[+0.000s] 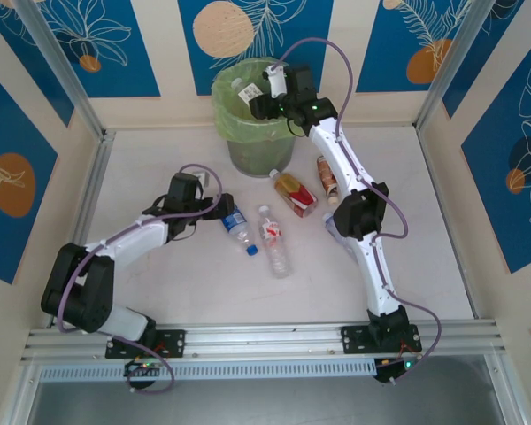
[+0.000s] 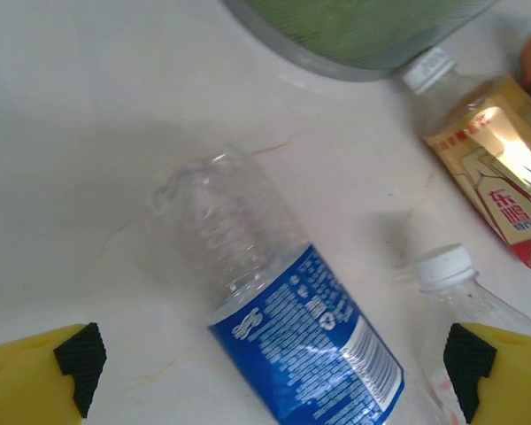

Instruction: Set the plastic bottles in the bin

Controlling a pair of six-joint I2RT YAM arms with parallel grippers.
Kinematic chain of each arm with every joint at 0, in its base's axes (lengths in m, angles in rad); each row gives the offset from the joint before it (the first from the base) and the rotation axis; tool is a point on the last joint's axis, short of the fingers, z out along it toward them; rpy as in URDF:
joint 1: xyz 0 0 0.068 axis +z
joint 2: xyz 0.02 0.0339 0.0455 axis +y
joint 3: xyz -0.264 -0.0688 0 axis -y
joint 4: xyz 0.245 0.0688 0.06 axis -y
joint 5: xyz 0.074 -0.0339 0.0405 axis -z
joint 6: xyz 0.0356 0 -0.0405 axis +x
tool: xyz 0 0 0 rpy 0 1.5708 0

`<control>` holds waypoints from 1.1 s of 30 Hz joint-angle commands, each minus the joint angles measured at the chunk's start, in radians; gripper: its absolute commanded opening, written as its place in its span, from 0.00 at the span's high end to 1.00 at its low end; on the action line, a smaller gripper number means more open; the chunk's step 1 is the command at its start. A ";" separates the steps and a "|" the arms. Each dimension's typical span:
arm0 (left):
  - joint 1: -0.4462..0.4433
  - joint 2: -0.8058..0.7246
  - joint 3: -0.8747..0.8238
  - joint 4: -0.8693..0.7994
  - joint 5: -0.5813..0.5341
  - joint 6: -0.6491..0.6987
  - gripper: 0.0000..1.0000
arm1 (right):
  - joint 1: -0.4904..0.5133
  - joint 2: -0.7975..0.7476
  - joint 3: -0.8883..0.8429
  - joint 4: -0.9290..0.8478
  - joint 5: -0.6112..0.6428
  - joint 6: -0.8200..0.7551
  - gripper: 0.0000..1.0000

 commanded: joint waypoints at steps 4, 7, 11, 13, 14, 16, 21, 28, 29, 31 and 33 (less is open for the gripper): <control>-0.028 0.024 0.111 -0.004 0.053 0.433 0.00 | -0.003 -0.080 0.033 -0.024 -0.044 0.024 0.20; -0.040 0.056 0.131 0.028 0.139 0.644 0.00 | -0.003 -0.130 0.011 -0.022 -0.053 0.035 0.14; -0.071 0.088 0.095 0.090 0.321 1.062 0.00 | -0.003 -0.219 -0.051 -0.020 -0.063 0.046 0.08; -0.072 0.135 0.195 -0.063 0.333 1.206 0.00 | -0.003 -0.283 -0.118 -0.011 -0.050 0.045 0.04; -0.073 0.159 0.258 -0.158 0.326 1.258 0.00 | -0.005 -0.313 -0.156 -0.001 -0.042 0.045 0.02; -0.072 0.208 0.376 -0.331 0.292 1.355 0.00 | -0.008 -0.401 -0.266 0.045 -0.033 0.046 0.01; -0.085 0.257 0.546 -0.537 0.340 1.544 0.00 | -0.023 -0.639 -0.612 0.233 -0.053 0.064 0.00; -0.117 0.308 0.635 -0.677 0.207 1.776 0.00 | -0.085 -0.949 -1.075 0.429 -0.047 0.159 0.01; -0.121 0.317 0.649 -0.696 0.201 1.793 0.00 | -0.094 -0.990 -1.134 0.440 -0.036 0.170 0.01; -0.138 0.318 0.636 -0.694 0.192 1.848 0.00 | -0.113 -1.063 -1.226 0.442 -0.001 0.183 0.00; -0.158 0.310 0.601 -0.678 0.187 1.908 0.00 | -0.135 -1.137 -1.311 0.437 0.038 0.198 0.00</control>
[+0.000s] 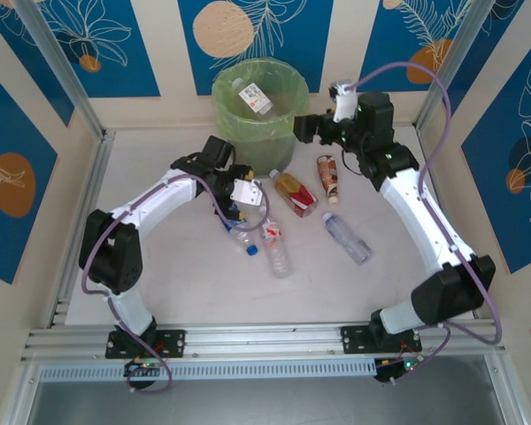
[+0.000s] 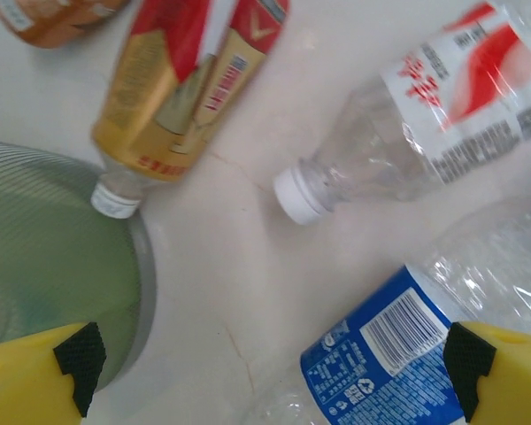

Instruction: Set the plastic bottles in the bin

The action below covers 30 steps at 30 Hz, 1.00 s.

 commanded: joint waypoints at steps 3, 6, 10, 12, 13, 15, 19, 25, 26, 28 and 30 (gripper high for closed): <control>-0.064 -0.015 -0.069 -0.042 -0.009 0.241 0.00 | -0.061 -0.207 -0.177 0.032 0.095 0.075 0.01; -0.083 -0.017 -0.124 -0.045 -0.035 0.352 0.00 | -0.100 -0.316 -0.250 -0.007 0.123 0.091 0.00; -0.081 -0.009 -0.167 -0.052 -0.115 0.445 0.00 | -0.130 -0.427 -0.318 -0.053 0.158 0.102 0.01; -0.076 -0.002 -0.168 -0.064 -0.124 0.445 0.00 | -0.137 -0.459 -0.341 -0.064 0.171 0.109 0.01; -0.076 0.003 -0.174 -0.066 -0.121 0.447 0.00 | -0.140 -0.470 -0.352 -0.069 0.180 0.112 0.00; -0.076 0.015 -0.193 -0.064 -0.110 0.458 0.00 | -0.146 -0.480 -0.361 -0.074 0.187 0.120 0.01; -0.075 0.075 -0.210 -0.022 -0.127 0.484 0.00 | -0.151 -0.477 -0.361 -0.074 0.184 0.127 0.00; -0.074 0.149 -0.145 -0.014 -0.149 0.470 0.03 | -0.152 -0.453 -0.349 -0.078 0.187 0.112 0.01; -0.076 0.147 -0.156 -0.014 -0.140 0.476 0.04 | -0.153 -0.451 -0.351 -0.078 0.188 0.108 0.01; -0.080 0.135 -0.195 0.008 -0.106 0.481 0.11 | -0.153 -0.449 -0.358 -0.074 0.192 0.103 0.00; -0.085 0.124 -0.222 0.020 -0.070 0.478 0.21 | -0.155 -0.449 -0.364 -0.066 0.195 0.099 0.01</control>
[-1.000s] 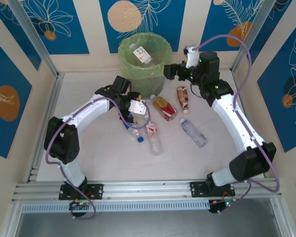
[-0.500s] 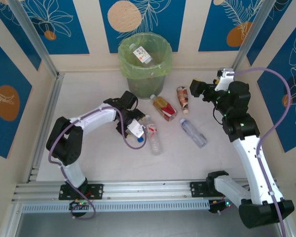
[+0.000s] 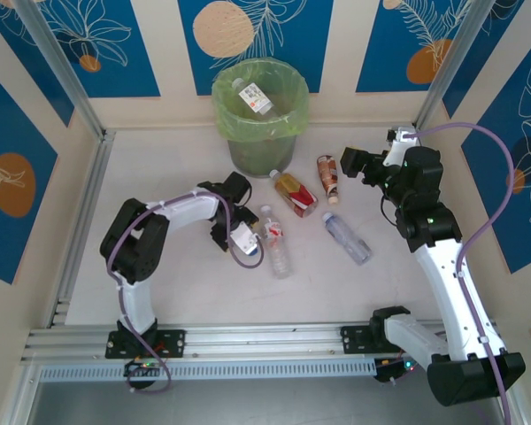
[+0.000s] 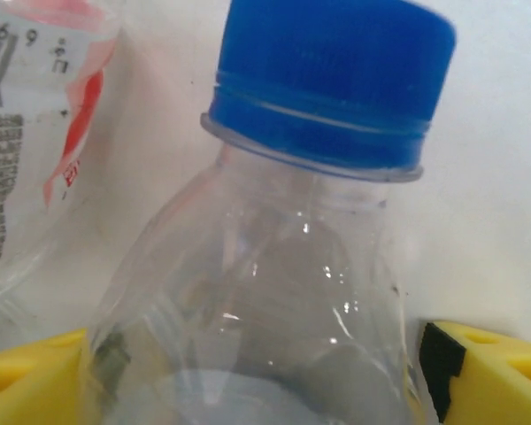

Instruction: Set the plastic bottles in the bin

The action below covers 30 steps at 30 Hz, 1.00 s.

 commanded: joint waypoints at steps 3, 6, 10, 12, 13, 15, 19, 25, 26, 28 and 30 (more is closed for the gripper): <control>-0.008 -0.006 -0.034 0.027 0.111 -0.002 0.30 | -0.006 0.006 -0.010 0.015 0.029 -0.012 0.00; -0.007 0.009 -0.003 0.028 0.120 -0.038 0.37 | -0.008 0.011 -0.007 0.015 0.024 -0.010 0.00; -0.003 0.006 0.070 -0.003 0.190 -0.157 0.45 | -0.008 0.007 -0.007 0.011 0.026 -0.007 0.00; -0.003 -0.006 0.093 -0.024 0.225 -0.192 0.46 | -0.008 0.005 -0.009 0.009 0.029 -0.007 0.00; -0.003 -0.016 0.102 -0.033 0.239 -0.210 0.46 | -0.008 0.005 -0.007 0.008 0.029 -0.007 0.00; -0.003 -0.036 0.121 -0.054 0.264 -0.244 0.45 | -0.010 0.005 -0.008 0.008 0.028 -0.005 0.01; -0.004 -0.091 0.231 -0.143 0.376 -0.359 0.50 | -0.009 0.005 -0.008 0.010 0.031 0.002 0.00; 0.007 -0.130 0.411 -0.161 0.537 -0.643 0.62 | -0.010 0.005 -0.021 0.033 0.015 0.025 0.01; 0.007 -0.127 0.443 -0.164 0.551 -0.690 0.63 | -0.010 0.005 -0.024 0.038 0.008 0.031 0.01; 0.011 -0.108 0.535 -0.197 0.595 -0.756 0.63 | -0.010 0.006 -0.029 0.045 -0.005 0.038 0.01; 0.018 -0.088 0.622 -0.220 0.642 -0.832 0.64 | -0.009 0.005 -0.033 0.046 -0.013 0.041 0.00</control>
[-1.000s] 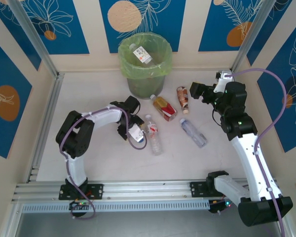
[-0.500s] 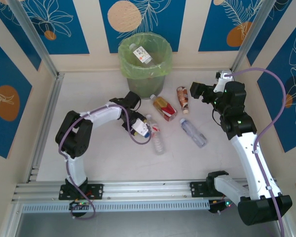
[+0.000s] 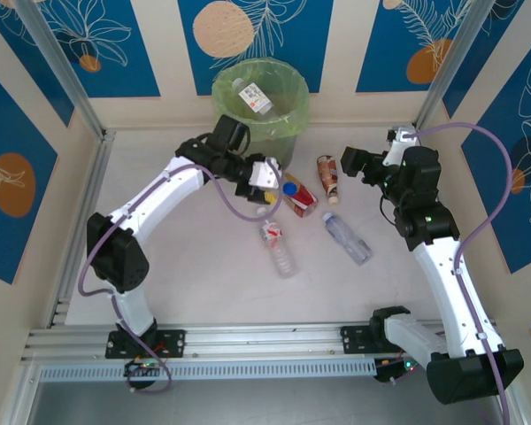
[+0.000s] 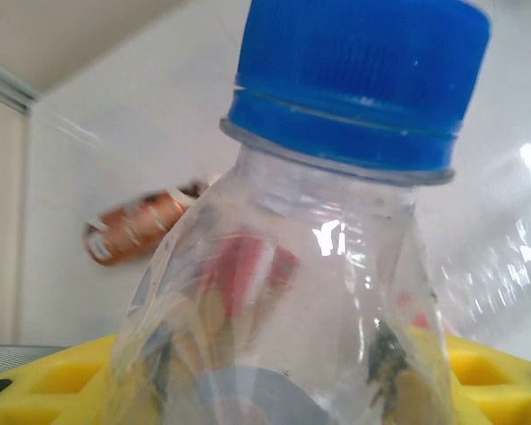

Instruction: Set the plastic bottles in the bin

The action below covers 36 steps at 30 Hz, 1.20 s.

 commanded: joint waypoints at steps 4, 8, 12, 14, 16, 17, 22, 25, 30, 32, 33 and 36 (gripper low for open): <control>0.036 0.019 0.172 0.026 0.247 -0.364 0.65 | -0.003 -0.014 -0.020 0.018 -0.022 0.024 0.01; 0.048 0.003 0.171 0.249 0.230 -0.623 0.62 | -0.003 -0.028 -0.030 0.017 -0.028 0.025 0.00; 0.063 0.015 0.174 0.499 0.108 -0.929 0.63 | -0.004 -0.046 -0.049 0.021 -0.032 0.031 0.01; 0.069 0.029 0.189 0.569 0.012 -1.029 0.65 | -0.005 -0.052 -0.061 0.027 -0.030 0.030 0.01; 0.080 0.049 0.208 0.618 -0.061 -1.096 0.65 | -0.007 -0.054 -0.069 0.031 -0.030 0.029 0.01; 0.086 0.061 0.222 0.642 -0.079 -1.124 0.64 | -0.006 -0.052 -0.071 0.032 -0.032 0.030 0.00; 0.104 0.127 0.317 0.739 -0.163 -1.299 0.61 | -0.011 -0.046 -0.079 0.042 -0.038 0.028 0.00; 0.108 0.160 0.367 0.810 -0.296 -1.403 0.60 | -0.013 -0.045 -0.084 0.051 -0.044 0.032 0.01; 0.135 0.220 0.443 0.887 -0.477 -1.493 0.60 | -0.017 -0.048 -0.090 0.047 -0.050 0.032 0.00; 0.147 0.256 0.490 0.894 -0.512 -1.499 0.59 | -0.017 -0.049 -0.095 0.044 -0.052 0.032 0.01; 0.152 0.281 0.517 0.901 -0.529 -1.498 0.59 | -0.018 -0.049 -0.098 0.043 -0.054 0.034 0.01; 0.161 0.360 0.586 0.950 -0.579 -1.465 0.58 | -0.018 -0.048 -0.106 0.048 -0.060 0.044 0.01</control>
